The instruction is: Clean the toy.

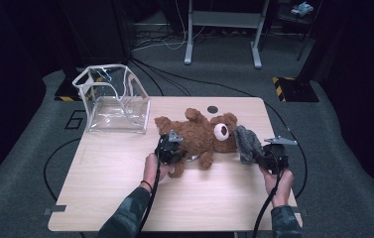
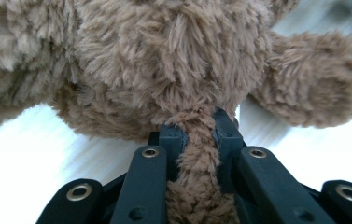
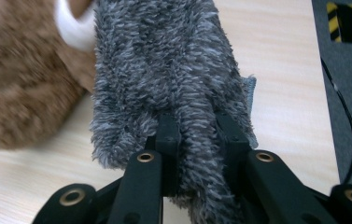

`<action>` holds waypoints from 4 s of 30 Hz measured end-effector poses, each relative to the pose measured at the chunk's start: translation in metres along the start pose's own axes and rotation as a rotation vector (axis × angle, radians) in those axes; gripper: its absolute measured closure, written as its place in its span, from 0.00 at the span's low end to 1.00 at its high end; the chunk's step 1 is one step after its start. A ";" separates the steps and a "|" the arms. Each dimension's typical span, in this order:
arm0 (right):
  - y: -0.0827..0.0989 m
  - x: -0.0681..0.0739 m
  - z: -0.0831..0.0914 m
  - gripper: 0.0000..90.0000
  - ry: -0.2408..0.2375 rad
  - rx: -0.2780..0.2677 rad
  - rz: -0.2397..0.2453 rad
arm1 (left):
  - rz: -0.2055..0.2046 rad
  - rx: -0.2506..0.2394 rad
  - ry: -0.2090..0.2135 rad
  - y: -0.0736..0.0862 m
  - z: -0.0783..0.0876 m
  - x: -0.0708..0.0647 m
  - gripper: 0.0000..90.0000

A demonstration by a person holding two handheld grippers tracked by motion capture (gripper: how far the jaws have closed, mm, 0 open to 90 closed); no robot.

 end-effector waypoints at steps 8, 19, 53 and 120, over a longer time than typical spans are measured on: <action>-0.059 0.038 -0.007 0.83 -0.024 -0.041 0.120 | 0.038 0.029 -0.033 0.004 0.000 0.008 0.67; -0.075 0.076 -0.053 0.84 -0.036 0.044 0.174 | 0.038 0.033 -0.141 -0.002 -0.010 0.005 0.69; -0.067 0.046 -0.051 0.84 0.068 0.111 0.170 | -0.083 0.025 0.125 0.013 -0.004 0.002 0.84; -0.075 0.051 -0.015 0.84 0.013 0.007 0.149 | 0.128 -0.169 -0.137 0.062 0.014 0.002 0.68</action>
Point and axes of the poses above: each handheld gripper's, and its own axes: z roughly backward along the jaws, y roughly out of its underside, x roughly to its left, the point moved 9 cm from there along -z, roughly forward along the jaws, and after that the axes turned 5 degrees about z, right-handed, at the moved point
